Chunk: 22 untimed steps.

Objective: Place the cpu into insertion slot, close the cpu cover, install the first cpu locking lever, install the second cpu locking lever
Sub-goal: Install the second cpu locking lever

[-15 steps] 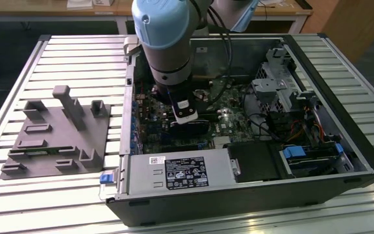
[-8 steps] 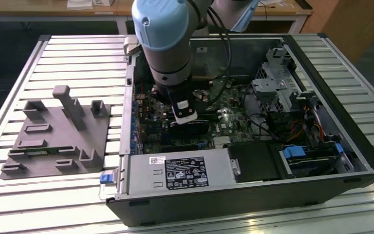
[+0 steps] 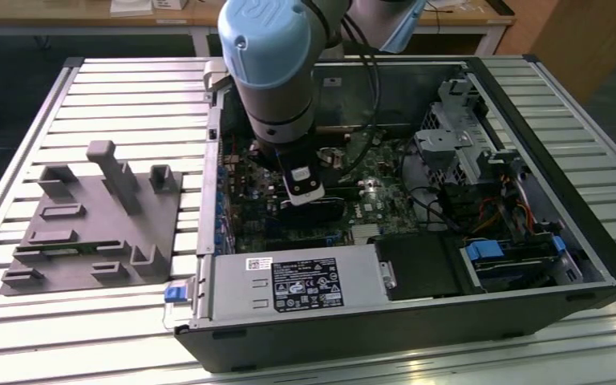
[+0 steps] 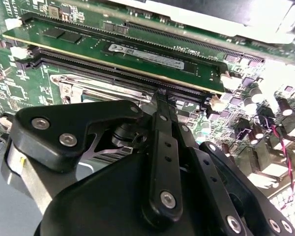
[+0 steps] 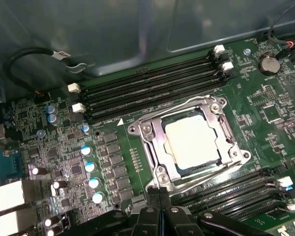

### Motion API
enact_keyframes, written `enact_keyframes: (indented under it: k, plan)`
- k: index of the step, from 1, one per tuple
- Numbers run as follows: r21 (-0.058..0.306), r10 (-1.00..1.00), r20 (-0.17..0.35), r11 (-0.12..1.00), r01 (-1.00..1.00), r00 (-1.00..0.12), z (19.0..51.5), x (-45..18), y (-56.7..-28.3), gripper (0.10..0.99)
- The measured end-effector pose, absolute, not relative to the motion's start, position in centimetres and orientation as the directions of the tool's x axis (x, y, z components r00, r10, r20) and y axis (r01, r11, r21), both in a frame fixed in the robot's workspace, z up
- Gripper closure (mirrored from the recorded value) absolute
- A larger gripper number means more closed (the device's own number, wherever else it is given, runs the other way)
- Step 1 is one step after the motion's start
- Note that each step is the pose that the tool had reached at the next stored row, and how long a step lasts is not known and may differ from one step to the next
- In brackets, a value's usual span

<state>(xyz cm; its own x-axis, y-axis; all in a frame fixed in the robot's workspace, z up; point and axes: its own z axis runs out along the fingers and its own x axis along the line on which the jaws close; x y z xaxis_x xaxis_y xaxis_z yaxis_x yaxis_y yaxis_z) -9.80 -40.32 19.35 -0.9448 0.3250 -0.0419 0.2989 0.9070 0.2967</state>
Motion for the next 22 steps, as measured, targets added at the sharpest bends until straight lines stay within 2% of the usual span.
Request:
enact_keyframes:
  k: [13, 22]
  plan:
    - [0.311, 0.325, -0.037, 0.903, 0.298, -0.945, 18.7, -9.8, -40.1, 0.98]
    - [0.311, 0.325, -0.037, 0.903, 0.298, -0.945, 21.3, -9.8, -40.0, 0.98]
